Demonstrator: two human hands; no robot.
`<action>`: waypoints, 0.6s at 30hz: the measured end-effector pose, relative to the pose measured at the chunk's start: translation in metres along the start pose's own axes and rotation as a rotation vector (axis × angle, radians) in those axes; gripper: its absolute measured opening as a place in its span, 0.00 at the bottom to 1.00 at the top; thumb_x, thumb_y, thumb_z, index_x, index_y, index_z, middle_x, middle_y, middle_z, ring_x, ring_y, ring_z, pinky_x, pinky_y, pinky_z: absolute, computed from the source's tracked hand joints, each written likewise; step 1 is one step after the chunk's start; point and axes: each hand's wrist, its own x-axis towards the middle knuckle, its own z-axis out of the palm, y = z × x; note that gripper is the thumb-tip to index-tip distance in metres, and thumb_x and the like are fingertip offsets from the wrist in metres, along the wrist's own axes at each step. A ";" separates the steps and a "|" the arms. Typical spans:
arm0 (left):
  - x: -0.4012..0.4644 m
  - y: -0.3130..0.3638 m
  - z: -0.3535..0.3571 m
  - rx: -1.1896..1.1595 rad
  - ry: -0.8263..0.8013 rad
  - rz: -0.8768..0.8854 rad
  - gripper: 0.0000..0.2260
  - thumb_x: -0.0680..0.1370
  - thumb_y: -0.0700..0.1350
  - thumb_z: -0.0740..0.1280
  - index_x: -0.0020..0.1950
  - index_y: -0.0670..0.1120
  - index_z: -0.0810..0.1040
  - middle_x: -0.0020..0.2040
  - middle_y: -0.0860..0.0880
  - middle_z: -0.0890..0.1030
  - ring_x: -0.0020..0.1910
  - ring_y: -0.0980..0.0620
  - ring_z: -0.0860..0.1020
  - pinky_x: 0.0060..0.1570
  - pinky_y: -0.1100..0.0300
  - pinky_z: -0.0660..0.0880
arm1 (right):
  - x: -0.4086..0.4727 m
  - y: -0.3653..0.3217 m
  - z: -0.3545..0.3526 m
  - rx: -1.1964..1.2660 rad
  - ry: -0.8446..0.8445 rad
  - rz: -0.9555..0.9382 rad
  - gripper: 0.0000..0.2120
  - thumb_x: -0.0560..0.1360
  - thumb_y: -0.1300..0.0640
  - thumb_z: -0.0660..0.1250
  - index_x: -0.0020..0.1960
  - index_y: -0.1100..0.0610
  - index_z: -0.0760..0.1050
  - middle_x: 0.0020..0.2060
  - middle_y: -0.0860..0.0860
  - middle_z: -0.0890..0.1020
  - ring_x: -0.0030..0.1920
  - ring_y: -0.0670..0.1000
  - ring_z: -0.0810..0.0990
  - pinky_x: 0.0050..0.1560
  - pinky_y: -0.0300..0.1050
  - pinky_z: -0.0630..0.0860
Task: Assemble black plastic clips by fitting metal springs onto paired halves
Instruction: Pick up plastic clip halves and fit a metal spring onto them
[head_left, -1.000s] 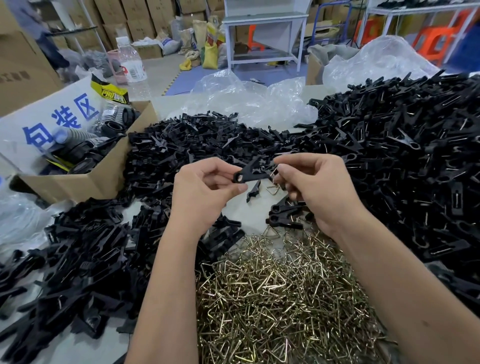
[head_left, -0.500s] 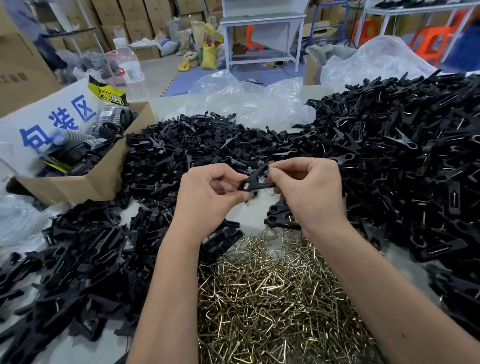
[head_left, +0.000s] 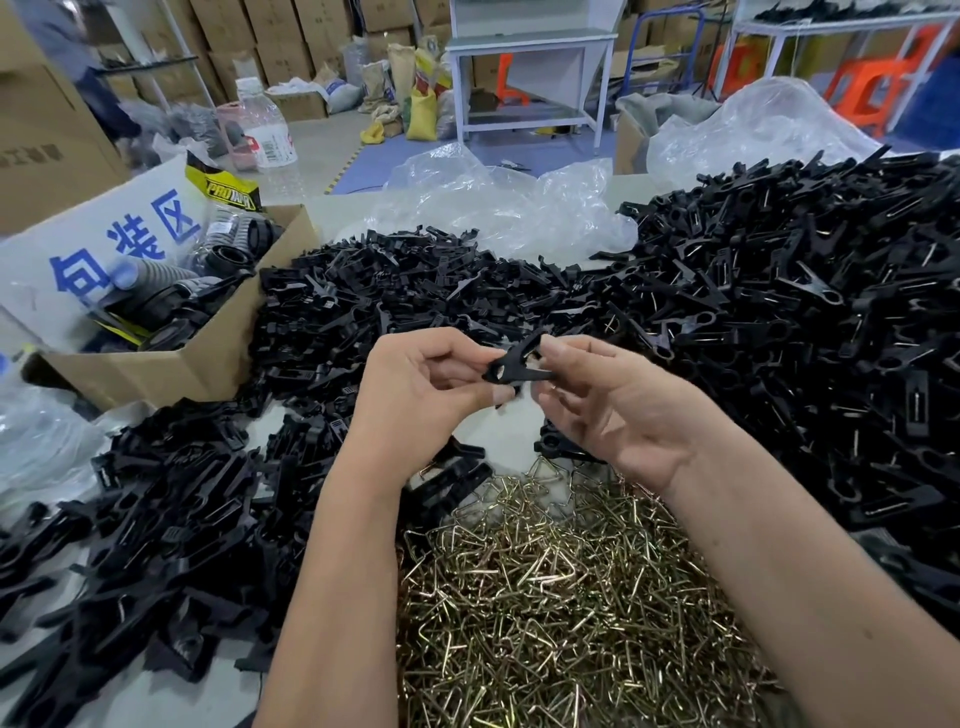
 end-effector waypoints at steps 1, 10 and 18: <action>-0.001 0.002 0.001 -0.035 -0.021 0.000 0.14 0.65 0.31 0.81 0.45 0.46 0.87 0.39 0.45 0.87 0.40 0.48 0.87 0.46 0.57 0.83 | -0.002 0.000 -0.001 0.055 -0.084 0.067 0.08 0.69 0.61 0.79 0.45 0.60 0.83 0.42 0.57 0.84 0.35 0.50 0.83 0.32 0.38 0.82; -0.006 0.011 0.001 -0.199 -0.104 -0.036 0.11 0.60 0.40 0.80 0.40 0.51 0.88 0.42 0.43 0.88 0.41 0.47 0.87 0.42 0.58 0.83 | -0.007 -0.008 -0.010 0.001 -0.473 0.150 0.16 0.73 0.54 0.72 0.60 0.52 0.86 0.39 0.56 0.86 0.34 0.48 0.86 0.31 0.35 0.82; -0.007 0.008 -0.005 -0.180 -0.114 -0.027 0.12 0.59 0.39 0.81 0.40 0.50 0.89 0.35 0.52 0.85 0.35 0.57 0.83 0.39 0.64 0.80 | -0.004 -0.009 -0.002 0.151 -0.525 0.216 0.11 0.70 0.60 0.73 0.52 0.60 0.86 0.33 0.54 0.77 0.27 0.42 0.77 0.24 0.30 0.75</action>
